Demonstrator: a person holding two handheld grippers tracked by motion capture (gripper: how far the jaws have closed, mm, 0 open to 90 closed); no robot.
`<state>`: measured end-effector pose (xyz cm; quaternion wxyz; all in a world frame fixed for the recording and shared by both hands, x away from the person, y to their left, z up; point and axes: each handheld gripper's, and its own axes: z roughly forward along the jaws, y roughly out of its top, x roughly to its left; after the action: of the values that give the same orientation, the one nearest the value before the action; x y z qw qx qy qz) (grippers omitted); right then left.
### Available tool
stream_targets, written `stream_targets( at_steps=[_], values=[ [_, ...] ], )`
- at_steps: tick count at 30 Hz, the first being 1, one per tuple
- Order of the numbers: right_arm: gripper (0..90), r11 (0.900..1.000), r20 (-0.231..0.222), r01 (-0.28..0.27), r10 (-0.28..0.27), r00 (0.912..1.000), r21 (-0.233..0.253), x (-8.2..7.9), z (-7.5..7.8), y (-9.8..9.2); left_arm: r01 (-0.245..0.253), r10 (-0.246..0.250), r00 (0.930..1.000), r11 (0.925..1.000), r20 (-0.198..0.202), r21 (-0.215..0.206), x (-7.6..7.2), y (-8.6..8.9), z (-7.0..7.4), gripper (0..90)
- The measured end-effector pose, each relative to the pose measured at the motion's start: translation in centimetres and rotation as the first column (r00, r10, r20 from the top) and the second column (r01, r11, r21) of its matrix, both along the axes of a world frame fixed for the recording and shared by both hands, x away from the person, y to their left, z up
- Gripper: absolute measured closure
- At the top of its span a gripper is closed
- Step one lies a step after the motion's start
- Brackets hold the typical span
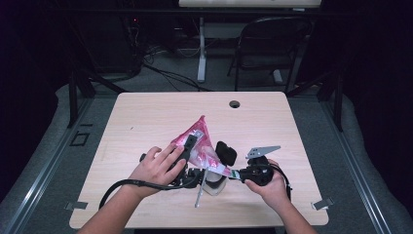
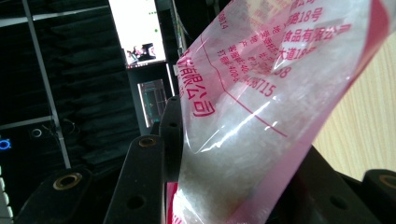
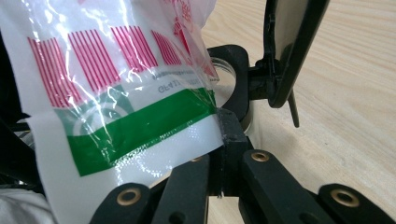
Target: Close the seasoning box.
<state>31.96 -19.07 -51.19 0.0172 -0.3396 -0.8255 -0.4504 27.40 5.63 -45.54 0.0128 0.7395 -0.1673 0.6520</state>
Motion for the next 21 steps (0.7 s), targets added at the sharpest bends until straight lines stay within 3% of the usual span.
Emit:
stream_targets(
  at_steps=[21],
  values=[
    [90.0, 1.000, 0.003, 0.001, -0.001, 1.0000, -0.005, -0.03, 0.02, -0.02, 0.005, -0.005, 0.9998, 1.0000, 0.017, 0.007, -0.20, -0.05, 0.03, 66.0]
  ],
)
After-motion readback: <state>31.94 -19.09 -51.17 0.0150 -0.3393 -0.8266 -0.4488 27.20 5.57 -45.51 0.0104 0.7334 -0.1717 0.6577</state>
